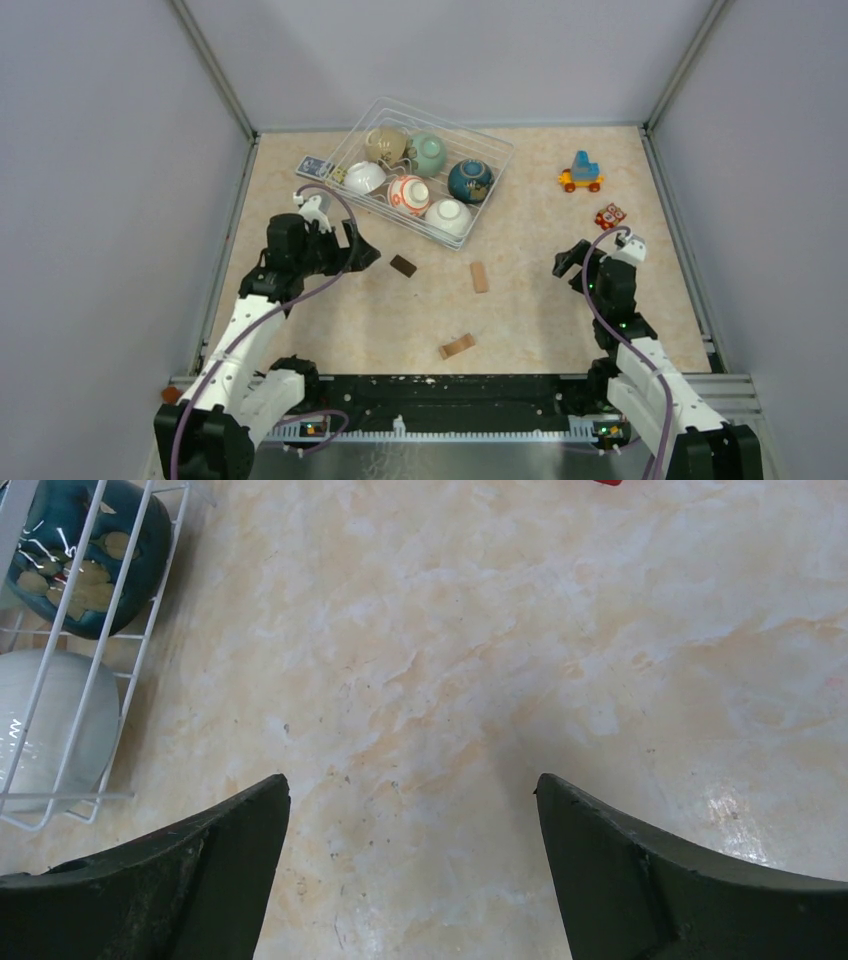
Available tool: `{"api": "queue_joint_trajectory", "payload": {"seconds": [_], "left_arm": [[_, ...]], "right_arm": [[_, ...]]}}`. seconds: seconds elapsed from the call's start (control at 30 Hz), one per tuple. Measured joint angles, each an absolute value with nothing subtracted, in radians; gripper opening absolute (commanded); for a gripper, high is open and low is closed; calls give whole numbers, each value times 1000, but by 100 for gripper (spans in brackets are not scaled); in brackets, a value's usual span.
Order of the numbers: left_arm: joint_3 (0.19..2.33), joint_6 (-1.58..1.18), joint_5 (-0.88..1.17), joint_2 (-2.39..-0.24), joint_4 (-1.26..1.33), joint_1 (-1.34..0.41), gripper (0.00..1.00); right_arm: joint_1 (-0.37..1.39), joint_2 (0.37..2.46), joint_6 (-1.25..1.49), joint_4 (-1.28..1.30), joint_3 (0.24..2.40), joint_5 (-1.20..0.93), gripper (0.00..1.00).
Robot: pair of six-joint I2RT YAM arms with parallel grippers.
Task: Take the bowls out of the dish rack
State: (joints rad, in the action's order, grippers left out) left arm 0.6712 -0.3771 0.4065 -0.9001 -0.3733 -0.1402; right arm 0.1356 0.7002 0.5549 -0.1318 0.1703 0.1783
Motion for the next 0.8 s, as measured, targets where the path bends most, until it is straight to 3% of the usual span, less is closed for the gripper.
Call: {"api": "queue_joint_trajectory", "payload": {"seconds": [0.8], "left_arm": [[887,-568,341,-1191,-151,-210,99]], "right_arm": [[136,700,561,-159,157,101,92]]}}
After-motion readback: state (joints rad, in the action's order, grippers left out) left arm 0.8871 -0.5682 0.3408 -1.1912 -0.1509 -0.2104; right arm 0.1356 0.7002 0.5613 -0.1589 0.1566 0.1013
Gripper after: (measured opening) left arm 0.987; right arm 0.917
